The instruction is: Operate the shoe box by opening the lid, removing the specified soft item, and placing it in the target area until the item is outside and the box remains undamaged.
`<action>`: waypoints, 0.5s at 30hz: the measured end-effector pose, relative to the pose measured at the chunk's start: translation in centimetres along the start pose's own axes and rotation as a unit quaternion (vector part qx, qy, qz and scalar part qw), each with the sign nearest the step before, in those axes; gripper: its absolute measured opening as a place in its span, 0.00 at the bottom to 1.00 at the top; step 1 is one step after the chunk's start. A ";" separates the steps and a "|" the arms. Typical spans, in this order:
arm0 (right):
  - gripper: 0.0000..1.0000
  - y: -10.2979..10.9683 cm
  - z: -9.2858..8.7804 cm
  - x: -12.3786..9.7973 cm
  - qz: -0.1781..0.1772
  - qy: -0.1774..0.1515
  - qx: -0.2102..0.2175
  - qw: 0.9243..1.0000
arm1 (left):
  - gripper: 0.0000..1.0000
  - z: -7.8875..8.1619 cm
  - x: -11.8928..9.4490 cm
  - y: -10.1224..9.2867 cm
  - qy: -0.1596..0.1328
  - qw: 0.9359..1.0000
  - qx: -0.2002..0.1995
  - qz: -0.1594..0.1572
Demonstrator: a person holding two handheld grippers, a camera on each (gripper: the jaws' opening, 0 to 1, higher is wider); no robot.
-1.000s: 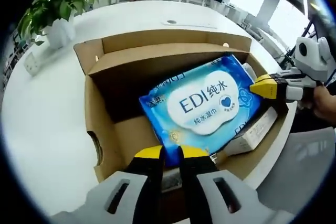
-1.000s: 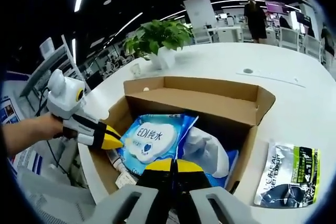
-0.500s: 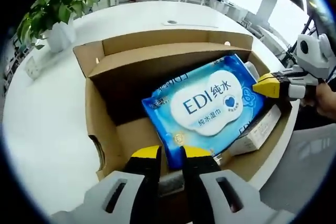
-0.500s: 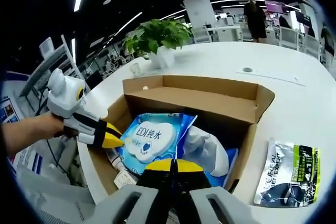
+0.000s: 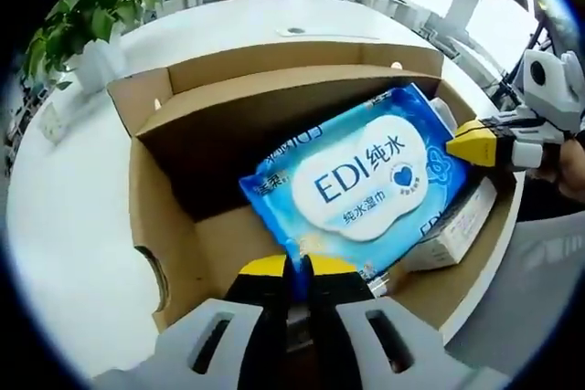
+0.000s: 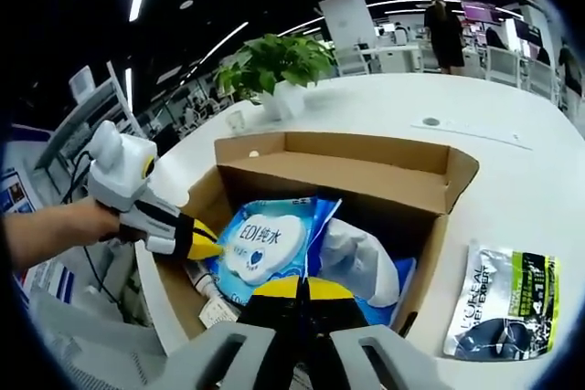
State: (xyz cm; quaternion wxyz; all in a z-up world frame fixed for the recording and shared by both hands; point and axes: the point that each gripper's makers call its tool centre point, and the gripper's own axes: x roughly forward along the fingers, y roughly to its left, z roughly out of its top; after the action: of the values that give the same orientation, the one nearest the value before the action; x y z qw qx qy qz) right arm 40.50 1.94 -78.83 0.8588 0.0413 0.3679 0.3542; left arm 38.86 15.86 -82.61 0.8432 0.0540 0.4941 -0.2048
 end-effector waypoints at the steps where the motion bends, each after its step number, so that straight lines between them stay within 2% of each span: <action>1: 0.00 0.0 0.0 0.0 0.000 0.000 0.002 1.000 | 0.00 0.0 0.0 0.0 0.000 1.000 0.000 -0.002; 7: 0.00 -0.1 -0.1 -0.2 0.002 -0.001 0.015 1.000 | 0.00 0.4 -0.3 0.2 -0.016 1.000 -0.016 0.003; 15: 0.00 0.0 0.4 -0.8 0.004 -0.005 0.025 1.000 | 0.00 1.2 -2.0 -0.2 -0.046 0.999 -0.020 0.007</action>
State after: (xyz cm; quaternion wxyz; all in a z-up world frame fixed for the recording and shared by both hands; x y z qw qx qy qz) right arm 40.37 1.47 -78.08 0.8580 0.0660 0.3719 0.3481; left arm 38.91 15.87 -80.27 0.8675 0.0312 0.4581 -0.1914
